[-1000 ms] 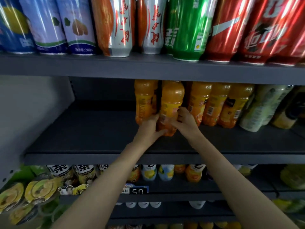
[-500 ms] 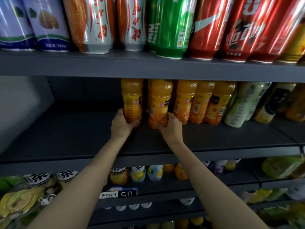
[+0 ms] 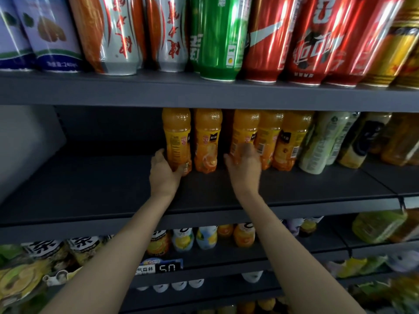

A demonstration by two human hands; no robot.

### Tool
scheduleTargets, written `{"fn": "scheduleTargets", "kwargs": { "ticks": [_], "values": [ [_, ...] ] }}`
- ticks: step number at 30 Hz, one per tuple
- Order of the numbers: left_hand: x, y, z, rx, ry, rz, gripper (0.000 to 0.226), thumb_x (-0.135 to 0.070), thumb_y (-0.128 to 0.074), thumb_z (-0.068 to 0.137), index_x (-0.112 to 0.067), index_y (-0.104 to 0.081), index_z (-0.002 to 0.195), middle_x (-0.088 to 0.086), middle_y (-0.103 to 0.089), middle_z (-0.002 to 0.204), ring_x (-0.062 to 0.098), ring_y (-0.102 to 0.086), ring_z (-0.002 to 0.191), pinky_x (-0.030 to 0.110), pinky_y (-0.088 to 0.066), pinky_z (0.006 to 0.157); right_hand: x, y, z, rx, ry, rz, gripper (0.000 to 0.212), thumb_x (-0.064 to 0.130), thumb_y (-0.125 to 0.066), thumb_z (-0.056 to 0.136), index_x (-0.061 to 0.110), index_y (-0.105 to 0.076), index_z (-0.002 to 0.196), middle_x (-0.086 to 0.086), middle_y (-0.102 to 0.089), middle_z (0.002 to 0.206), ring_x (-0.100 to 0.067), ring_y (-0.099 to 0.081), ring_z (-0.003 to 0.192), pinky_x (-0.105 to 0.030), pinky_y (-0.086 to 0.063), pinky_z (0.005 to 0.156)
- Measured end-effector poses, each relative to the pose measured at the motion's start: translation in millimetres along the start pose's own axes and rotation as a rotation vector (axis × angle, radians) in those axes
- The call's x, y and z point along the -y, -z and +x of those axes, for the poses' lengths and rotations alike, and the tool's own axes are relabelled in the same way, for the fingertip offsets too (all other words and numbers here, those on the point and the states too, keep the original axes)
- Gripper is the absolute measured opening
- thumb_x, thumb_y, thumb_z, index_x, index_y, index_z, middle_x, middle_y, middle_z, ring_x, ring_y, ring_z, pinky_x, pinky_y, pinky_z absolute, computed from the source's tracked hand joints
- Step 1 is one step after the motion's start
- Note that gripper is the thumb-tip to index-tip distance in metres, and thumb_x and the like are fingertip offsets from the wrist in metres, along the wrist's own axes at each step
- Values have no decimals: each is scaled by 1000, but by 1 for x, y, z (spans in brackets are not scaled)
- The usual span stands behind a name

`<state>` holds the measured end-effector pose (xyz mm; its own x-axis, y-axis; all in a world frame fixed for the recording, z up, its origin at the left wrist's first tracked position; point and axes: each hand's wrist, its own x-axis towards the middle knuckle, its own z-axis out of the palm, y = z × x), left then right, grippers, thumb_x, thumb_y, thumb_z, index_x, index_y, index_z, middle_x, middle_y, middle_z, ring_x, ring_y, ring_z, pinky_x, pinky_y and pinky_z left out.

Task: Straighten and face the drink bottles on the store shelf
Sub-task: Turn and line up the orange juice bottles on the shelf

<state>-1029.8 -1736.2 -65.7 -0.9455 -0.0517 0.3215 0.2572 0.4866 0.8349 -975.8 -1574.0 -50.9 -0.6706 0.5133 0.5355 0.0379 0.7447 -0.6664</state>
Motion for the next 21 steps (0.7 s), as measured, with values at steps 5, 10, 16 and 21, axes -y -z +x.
{"fn": "scheduleTargets", "kwargs": {
  "ticks": [5,10,16,21],
  "values": [
    [-24,0,-20,-183,-209,35,47,-6,-61,85,-3,-43,128,15,-44,125,24,-44,117,23,-35,95,-17,16,29,40,-102,44,57,19,-68,86,-2,-37,129,-18,-53,125,-32,-51,118,-35,-44,93],
    [-42,-21,-41,-228,-273,47,46,-3,-60,83,-2,-44,126,14,-47,120,24,-48,112,40,-43,97,-17,13,48,170,-137,84,58,23,-72,83,0,-41,126,-18,-58,121,-32,-55,115,-41,-49,93],
    [-66,-47,-65,257,-149,-48,64,-25,-66,86,-14,-34,140,-5,-45,131,7,-40,123,15,-29,101,-43,46,45,362,-99,347,46,28,-80,74,6,-60,109,-7,-69,103,-21,-65,96,-36,-53,85],
    [-86,-42,-86,587,357,-632,37,-41,-54,86,-22,-55,118,-1,-64,119,14,-60,112,30,-45,100,-51,97,29,720,-309,904,33,19,-75,78,20,-60,107,-4,-67,114,-15,-63,106,-32,-50,92]
  ]
}}
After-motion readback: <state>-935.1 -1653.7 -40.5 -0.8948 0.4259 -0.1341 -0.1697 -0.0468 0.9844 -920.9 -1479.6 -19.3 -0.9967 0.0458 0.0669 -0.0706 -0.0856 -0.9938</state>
